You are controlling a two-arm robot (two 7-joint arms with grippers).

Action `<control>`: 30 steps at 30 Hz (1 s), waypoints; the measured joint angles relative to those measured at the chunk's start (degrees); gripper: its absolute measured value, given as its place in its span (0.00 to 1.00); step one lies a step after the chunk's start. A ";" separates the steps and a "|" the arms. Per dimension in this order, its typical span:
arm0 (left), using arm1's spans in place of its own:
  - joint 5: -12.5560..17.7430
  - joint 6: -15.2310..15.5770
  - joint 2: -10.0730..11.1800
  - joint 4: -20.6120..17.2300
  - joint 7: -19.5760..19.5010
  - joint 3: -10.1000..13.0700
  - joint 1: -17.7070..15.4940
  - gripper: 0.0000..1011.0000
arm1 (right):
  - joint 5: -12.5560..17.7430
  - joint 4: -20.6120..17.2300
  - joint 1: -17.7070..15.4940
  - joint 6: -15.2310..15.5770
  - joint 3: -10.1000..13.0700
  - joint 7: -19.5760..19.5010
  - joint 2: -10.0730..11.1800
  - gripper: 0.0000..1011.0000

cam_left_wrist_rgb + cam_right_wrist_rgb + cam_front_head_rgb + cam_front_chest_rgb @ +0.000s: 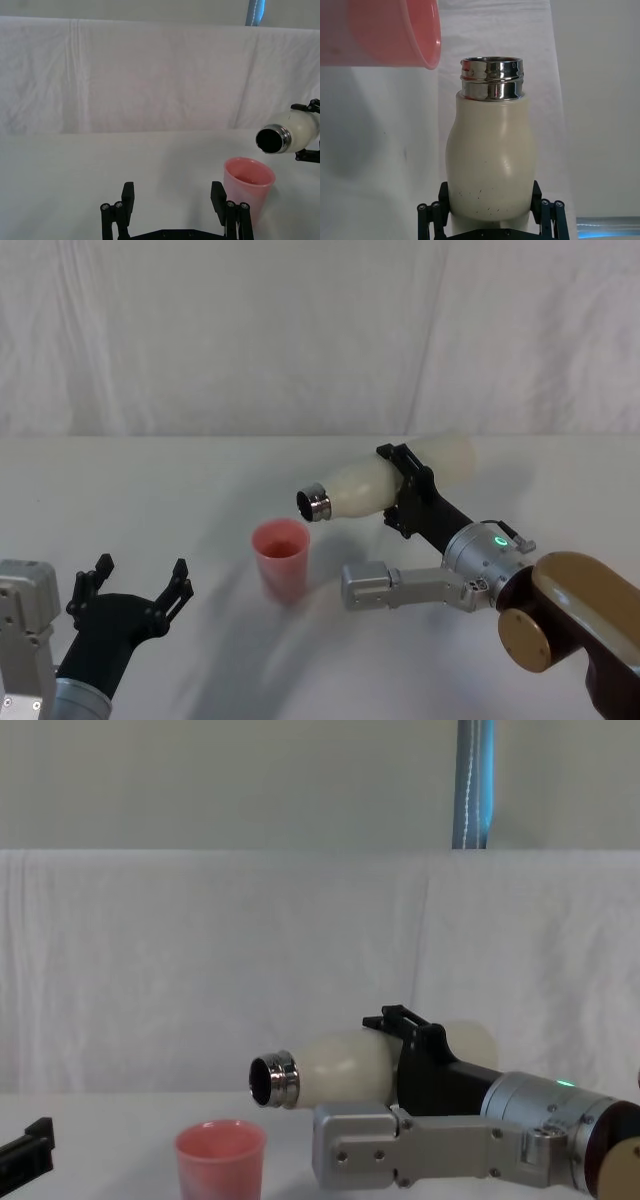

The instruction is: Grasp the thermos with one hand and pour water into the cup lid.

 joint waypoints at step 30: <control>0.00 0.00 0.00 0.00 0.00 0.00 0.00 0.99 | -0.36 -0.48 0.16 0.58 -0.07 -0.33 0.21 0.94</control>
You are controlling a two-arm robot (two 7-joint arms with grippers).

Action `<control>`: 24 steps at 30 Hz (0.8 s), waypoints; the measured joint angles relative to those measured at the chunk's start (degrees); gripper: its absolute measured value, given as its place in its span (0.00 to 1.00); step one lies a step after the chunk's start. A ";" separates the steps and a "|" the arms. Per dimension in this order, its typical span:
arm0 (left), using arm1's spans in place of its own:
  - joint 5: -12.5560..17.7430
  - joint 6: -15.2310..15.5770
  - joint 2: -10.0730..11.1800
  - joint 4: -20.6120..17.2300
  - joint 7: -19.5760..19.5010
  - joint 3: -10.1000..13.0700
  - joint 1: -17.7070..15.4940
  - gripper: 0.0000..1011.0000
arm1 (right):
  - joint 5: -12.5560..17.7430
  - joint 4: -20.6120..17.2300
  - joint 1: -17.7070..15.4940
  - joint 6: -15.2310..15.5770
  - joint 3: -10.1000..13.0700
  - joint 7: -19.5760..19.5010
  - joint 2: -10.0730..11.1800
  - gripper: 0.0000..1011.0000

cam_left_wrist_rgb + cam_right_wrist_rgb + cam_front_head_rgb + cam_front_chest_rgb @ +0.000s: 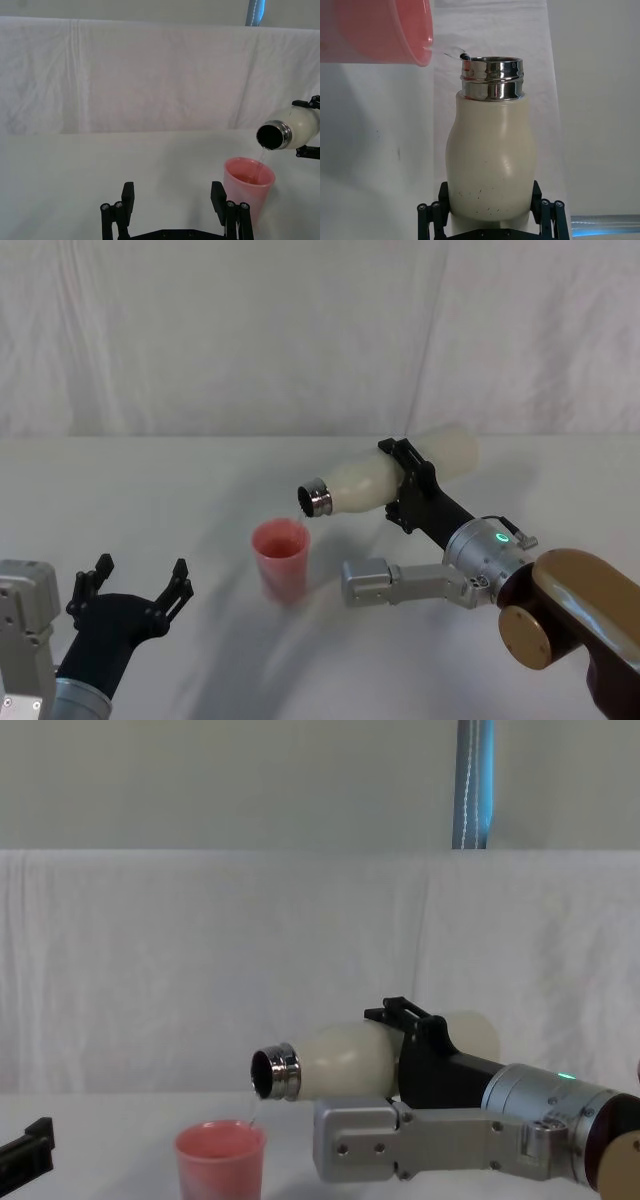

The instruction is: Grasp the thermos with one hand and pour water into the cup lid.

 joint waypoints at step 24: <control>0.00 0.00 0.00 0.00 0.00 0.00 0.00 0.99 | 6.11 -3.40 -2.57 -0.93 2.58 5.52 -0.39 0.94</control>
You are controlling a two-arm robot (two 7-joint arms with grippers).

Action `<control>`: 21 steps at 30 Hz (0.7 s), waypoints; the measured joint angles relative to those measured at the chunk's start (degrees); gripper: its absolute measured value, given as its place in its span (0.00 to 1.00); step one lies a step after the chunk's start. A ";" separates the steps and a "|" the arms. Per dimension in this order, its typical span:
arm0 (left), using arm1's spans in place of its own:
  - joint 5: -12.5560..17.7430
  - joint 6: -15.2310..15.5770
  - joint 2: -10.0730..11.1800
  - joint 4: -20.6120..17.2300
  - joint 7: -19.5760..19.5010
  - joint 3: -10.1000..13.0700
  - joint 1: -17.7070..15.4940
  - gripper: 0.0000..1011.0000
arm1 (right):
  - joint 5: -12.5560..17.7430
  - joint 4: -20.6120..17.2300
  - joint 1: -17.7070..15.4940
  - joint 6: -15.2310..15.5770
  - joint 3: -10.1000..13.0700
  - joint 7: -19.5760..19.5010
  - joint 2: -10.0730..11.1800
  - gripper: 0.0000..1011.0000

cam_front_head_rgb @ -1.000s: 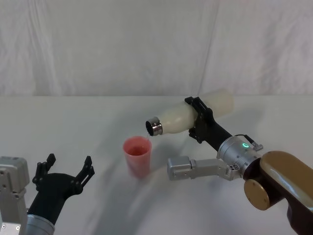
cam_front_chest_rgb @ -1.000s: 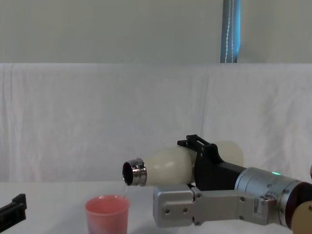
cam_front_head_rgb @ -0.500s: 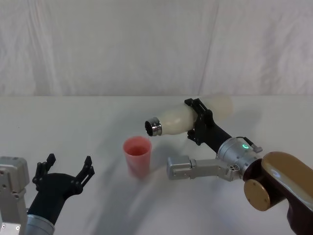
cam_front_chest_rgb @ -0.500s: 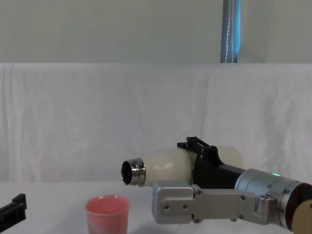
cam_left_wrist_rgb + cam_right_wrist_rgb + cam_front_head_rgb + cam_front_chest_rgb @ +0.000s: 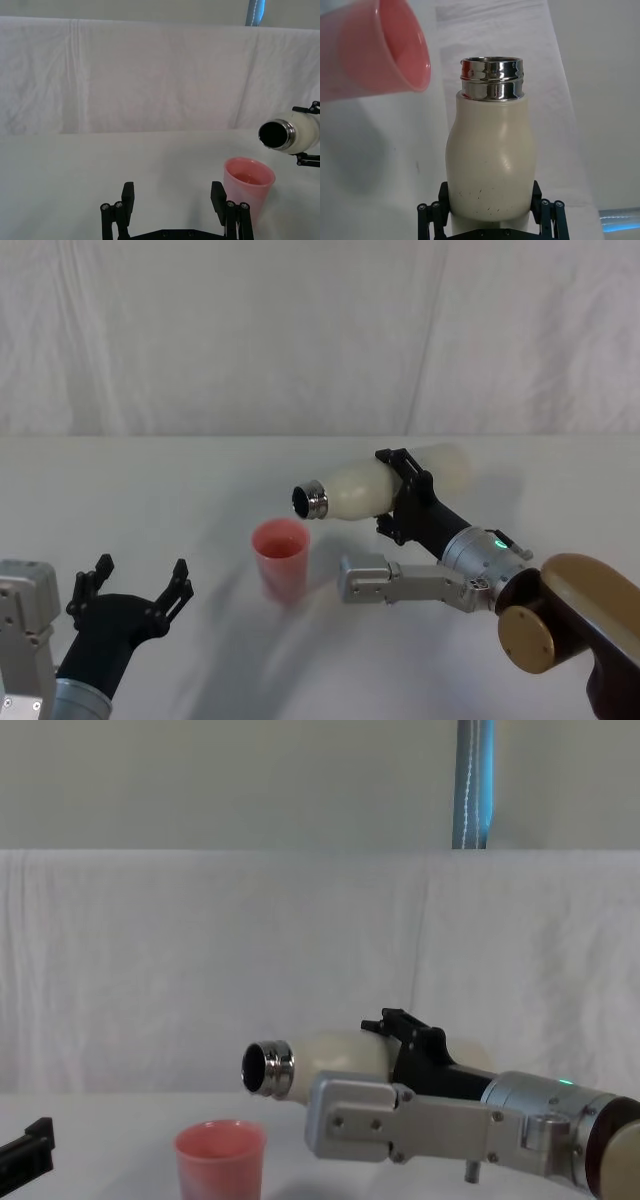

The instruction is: Grasp the thermos with one hand and pour water into the cup lid.

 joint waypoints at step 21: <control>0.00 0.00 0.00 0.00 0.00 0.00 0.00 0.99 | 17.64 -8.68 -6.16 -2.19 9.39 8.31 -0.50 0.94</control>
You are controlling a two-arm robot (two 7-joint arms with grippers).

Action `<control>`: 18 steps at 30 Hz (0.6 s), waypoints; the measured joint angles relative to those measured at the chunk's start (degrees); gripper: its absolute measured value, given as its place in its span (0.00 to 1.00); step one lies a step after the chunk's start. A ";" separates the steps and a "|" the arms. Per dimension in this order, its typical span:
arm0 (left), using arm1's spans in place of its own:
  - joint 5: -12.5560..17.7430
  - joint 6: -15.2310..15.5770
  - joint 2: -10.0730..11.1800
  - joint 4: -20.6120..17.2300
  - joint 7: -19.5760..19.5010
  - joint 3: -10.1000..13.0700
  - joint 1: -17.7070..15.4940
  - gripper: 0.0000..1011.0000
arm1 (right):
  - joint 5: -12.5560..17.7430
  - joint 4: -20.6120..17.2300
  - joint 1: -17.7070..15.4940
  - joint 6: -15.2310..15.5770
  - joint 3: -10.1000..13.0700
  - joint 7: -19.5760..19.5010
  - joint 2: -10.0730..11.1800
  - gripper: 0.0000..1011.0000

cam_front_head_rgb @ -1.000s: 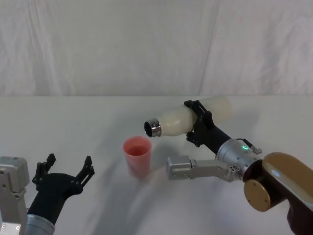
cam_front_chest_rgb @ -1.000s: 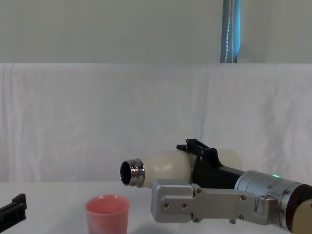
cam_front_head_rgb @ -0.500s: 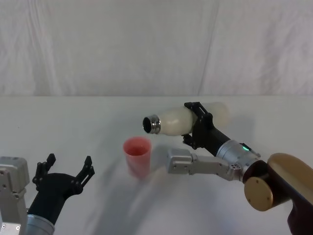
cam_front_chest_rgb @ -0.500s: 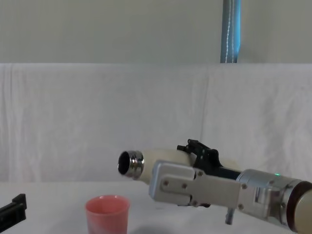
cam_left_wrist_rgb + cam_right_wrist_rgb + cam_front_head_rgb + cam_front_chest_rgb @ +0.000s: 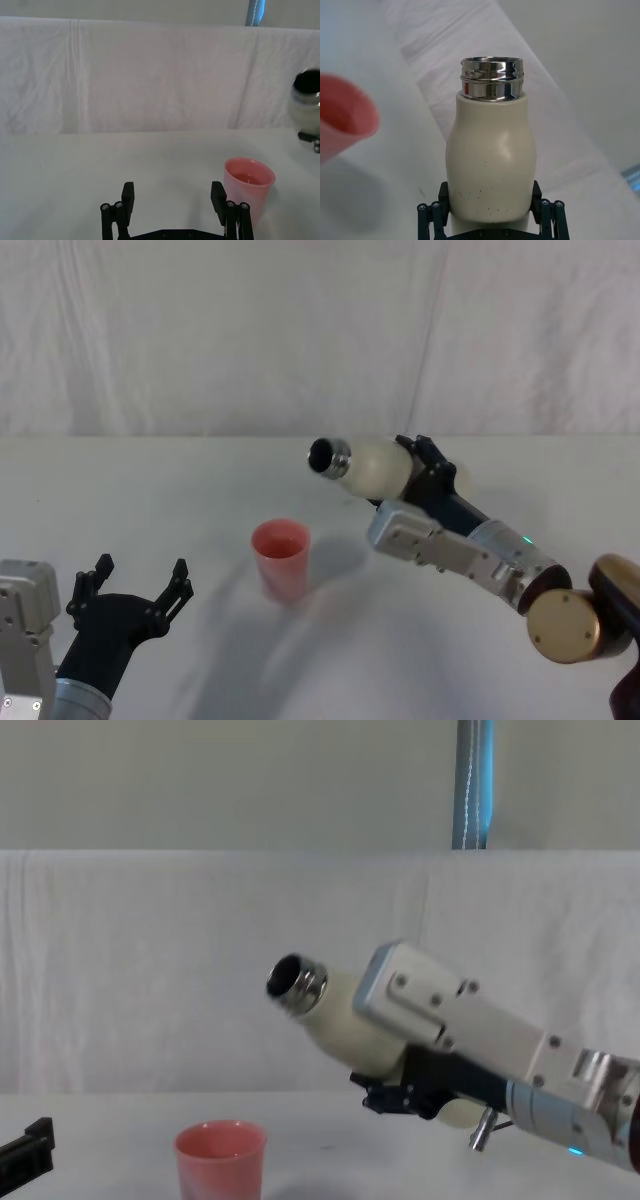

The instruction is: Grasp the thermos with one hand and pour water into the cup lid.

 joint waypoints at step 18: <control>0.00 0.00 0.00 0.00 0.00 0.00 0.00 0.99 | 18.68 -5.95 -5.94 7.01 11.11 5.62 -3.88 0.94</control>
